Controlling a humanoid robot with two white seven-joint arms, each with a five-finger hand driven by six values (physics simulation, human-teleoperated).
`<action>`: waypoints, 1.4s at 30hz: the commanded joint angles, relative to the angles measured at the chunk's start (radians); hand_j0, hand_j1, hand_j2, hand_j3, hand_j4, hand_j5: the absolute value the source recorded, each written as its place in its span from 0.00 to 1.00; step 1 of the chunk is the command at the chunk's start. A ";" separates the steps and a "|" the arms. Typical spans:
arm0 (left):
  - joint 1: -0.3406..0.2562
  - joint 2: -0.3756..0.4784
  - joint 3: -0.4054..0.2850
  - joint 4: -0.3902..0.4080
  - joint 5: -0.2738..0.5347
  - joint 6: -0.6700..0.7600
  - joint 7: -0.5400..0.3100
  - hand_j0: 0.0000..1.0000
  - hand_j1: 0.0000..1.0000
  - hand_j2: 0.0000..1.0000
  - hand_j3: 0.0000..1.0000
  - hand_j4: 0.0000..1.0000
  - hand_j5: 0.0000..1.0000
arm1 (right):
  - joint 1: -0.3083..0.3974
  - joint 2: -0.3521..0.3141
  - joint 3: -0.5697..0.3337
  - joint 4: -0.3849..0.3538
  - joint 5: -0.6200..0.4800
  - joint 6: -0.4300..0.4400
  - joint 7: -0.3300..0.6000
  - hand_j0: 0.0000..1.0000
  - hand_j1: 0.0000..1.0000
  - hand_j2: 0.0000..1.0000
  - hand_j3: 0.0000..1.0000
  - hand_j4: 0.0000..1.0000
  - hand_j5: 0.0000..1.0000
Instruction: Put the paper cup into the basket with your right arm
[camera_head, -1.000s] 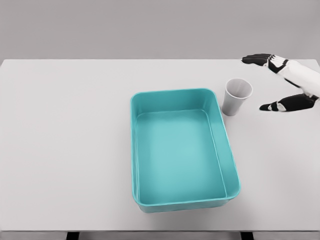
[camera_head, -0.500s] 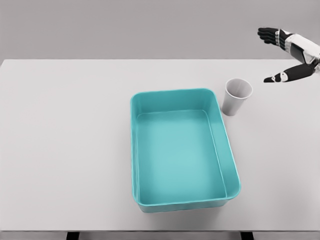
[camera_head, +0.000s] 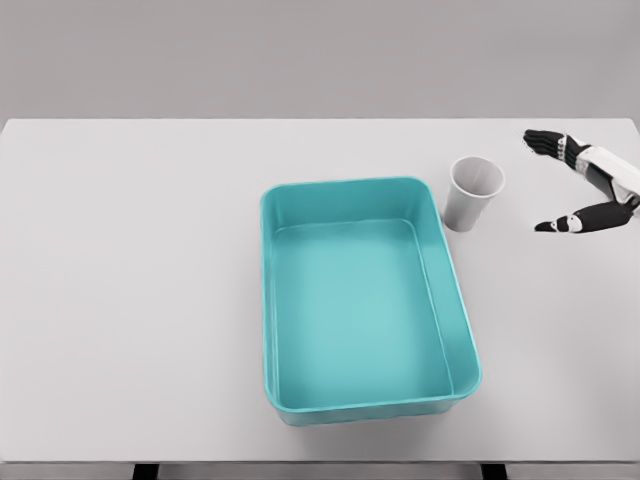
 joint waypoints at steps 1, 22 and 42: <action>0.000 0.000 0.000 0.000 -0.001 0.000 0.001 1.00 1.00 1.00 1.00 1.00 1.00 | 0.000 -0.004 -0.086 -0.004 -0.023 -0.016 0.000 1.00 1.00 1.00 1.00 1.00 1.00; 0.000 0.000 0.000 0.000 0.000 0.000 -0.001 1.00 1.00 1.00 1.00 1.00 1.00 | -0.049 0.114 -0.117 0.120 0.095 0.003 0.000 1.00 1.00 1.00 1.00 1.00 1.00; 0.000 0.000 0.000 0.000 0.000 0.000 0.001 1.00 1.00 1.00 1.00 1.00 1.00 | -0.034 0.222 -0.146 0.203 -0.105 0.010 0.000 1.00 1.00 1.00 1.00 1.00 1.00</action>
